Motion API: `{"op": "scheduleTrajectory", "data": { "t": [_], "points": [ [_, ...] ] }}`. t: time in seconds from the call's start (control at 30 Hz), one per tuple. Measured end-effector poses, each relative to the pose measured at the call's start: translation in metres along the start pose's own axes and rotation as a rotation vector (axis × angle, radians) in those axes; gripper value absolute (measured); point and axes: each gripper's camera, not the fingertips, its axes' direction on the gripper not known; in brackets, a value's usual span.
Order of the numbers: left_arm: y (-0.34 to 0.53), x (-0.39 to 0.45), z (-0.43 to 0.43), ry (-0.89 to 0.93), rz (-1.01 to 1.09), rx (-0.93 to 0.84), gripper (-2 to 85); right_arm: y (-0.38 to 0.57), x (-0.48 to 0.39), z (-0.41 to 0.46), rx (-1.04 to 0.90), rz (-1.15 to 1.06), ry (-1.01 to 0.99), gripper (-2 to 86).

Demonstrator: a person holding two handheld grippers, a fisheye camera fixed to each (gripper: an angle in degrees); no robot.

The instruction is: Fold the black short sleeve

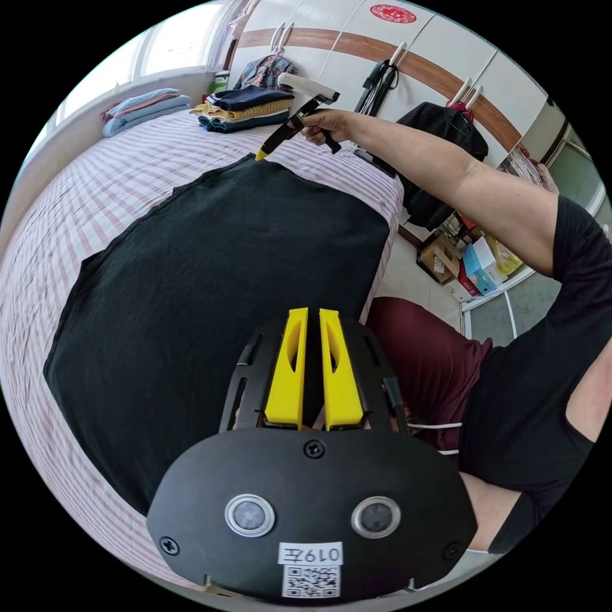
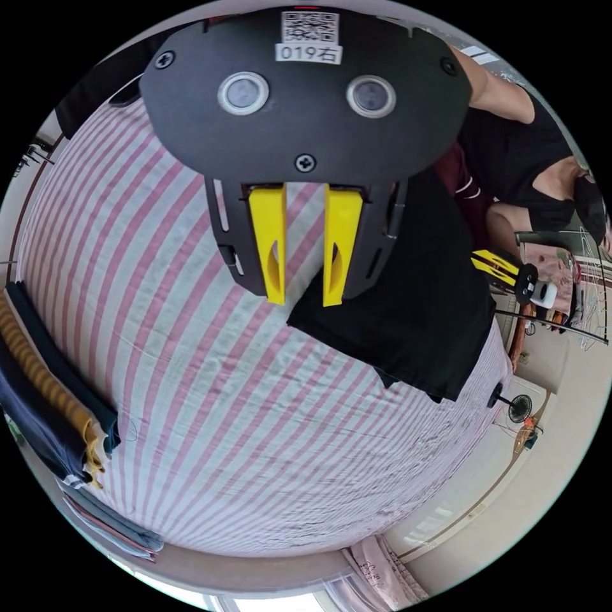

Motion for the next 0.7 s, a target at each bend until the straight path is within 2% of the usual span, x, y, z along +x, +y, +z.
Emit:
{"op": "scheduleTrajectory", "data": {
  "t": [0.13,0.3,0.4,0.5,0.7],
  "points": [
    [0.001,-0.002,0.005,0.006,-0.009,-0.012,1.2,0.018,0.017,-0.003,-0.004,0.029,0.034,-0.1],
    [0.005,-0.003,0.007,0.011,-0.017,-0.013,1.2,0.052,0.032,-0.016,0.063,0.056,0.045,3.1],
    [0.007,-0.002,0.003,0.000,-0.022,-0.003,1.2,0.091,0.039,-0.031,0.128,0.065,-0.035,5.3],
    [0.010,-0.002,-0.002,0.003,-0.030,0.027,1.3,0.134,0.040,-0.034,0.103,0.072,-0.040,6.8],
    [0.010,0.002,-0.006,0.016,-0.025,0.056,1.3,0.202,0.065,-0.022,0.080,0.162,-0.231,8.8]
  ]
}}
